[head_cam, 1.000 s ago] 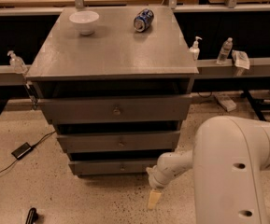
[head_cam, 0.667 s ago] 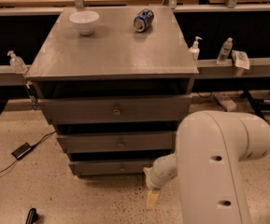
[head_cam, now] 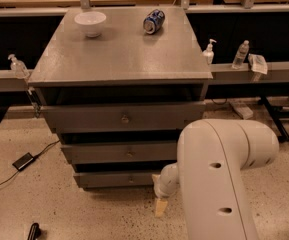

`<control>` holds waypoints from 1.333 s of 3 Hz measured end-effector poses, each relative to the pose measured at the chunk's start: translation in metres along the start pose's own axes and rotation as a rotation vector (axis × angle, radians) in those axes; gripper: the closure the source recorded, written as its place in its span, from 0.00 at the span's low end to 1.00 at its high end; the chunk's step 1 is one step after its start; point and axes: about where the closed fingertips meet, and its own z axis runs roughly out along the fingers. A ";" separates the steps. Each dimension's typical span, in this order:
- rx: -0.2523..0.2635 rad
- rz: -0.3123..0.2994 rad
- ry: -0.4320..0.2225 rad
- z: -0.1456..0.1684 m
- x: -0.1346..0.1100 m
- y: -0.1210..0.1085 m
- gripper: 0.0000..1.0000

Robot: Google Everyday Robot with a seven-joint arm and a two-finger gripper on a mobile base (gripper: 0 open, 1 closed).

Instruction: Open bottom drawer

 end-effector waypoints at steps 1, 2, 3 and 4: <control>0.046 -0.003 -0.032 0.005 0.006 -0.011 0.00; 0.111 -0.011 -0.058 0.015 0.016 -0.026 0.00; 0.141 -0.020 -0.072 0.023 0.021 -0.038 0.00; 0.155 -0.024 -0.090 0.031 0.023 -0.047 0.00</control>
Offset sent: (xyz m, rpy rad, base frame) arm 0.0467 -0.0209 -0.0189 0.0820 -0.1823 -0.0306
